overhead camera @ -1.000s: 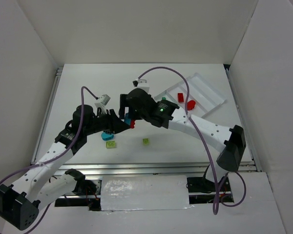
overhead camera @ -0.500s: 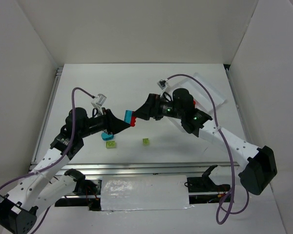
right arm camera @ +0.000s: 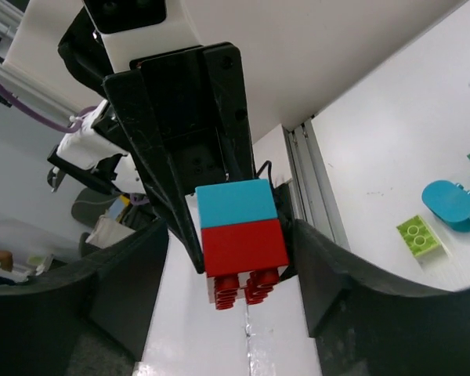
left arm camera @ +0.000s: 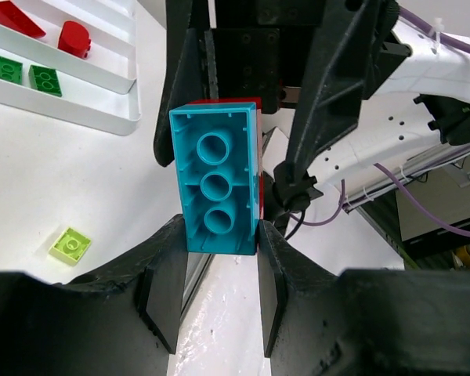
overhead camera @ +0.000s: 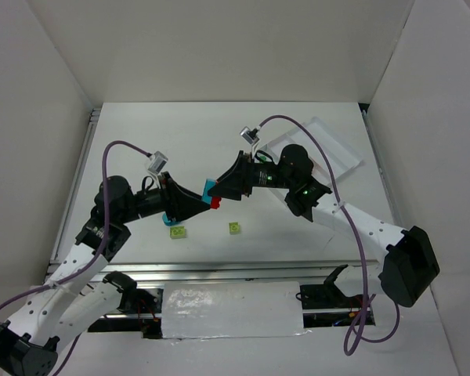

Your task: Sort the legos into containers by color

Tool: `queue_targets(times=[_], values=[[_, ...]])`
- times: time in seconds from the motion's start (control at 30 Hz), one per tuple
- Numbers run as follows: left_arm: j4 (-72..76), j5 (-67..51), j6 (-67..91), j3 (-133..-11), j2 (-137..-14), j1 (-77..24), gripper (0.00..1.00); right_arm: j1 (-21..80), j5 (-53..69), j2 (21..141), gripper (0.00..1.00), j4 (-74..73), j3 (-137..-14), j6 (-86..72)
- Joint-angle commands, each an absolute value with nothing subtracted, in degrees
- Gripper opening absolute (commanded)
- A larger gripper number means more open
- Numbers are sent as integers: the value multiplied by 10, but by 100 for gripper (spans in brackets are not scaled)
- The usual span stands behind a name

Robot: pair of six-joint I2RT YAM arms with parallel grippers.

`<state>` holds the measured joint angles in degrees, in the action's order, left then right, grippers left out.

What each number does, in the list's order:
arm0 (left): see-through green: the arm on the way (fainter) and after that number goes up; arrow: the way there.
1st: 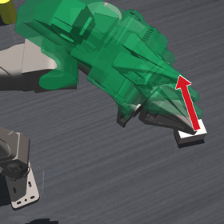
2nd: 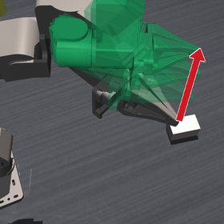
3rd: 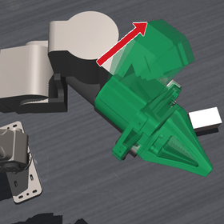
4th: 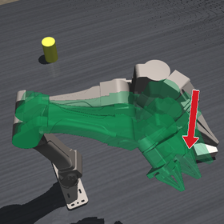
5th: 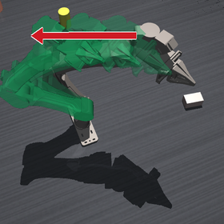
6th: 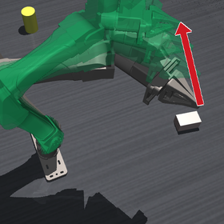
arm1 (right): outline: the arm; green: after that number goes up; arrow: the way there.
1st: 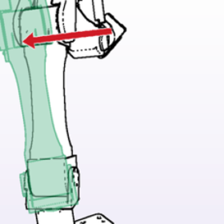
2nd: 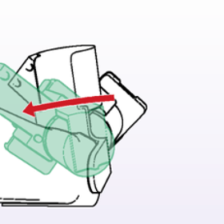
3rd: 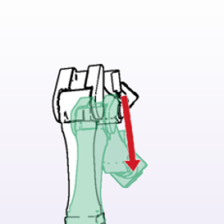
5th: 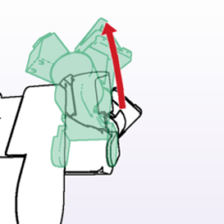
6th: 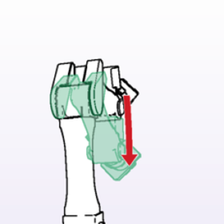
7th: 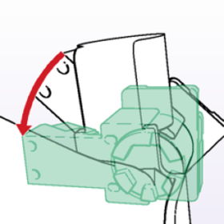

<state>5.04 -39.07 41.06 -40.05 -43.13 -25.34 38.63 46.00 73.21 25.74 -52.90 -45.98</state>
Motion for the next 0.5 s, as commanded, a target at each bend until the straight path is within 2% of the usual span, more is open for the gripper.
queue_targets(times=[0.0,0.1,0.13,0.17,0.2,0.23,0.33,0.43,0.47], values=[[91,-420,415,-406,-411,-256,0,388,483,734,67,320,-533,-466],[69,-405,405,-413,-407,-255,0,388,490,727,55,323,-526,-457],[66,-403,403,-414,-407,-256,0,388,495,725,55,332,-520,-457],[59,-395,402,-415,-408,-255,0,387,501,719,56,338,-517,-456],[56,-393,401,-417,-410,-256,0,385,514,716,64,345,-512,-457],[55,-391,400,-417,-410,-255,0,383,522,714,68,358,-502,-458],[62,-398,403,-418,-412,-255,0,374,538,704,70,366,-489,-461],[69,-399,408,-419,-410,-256,0,370,547,701,62,362,-486,-457],[70,-400,408,-420,-411,-256,0,370,547,702,53,363,-486,-457]])
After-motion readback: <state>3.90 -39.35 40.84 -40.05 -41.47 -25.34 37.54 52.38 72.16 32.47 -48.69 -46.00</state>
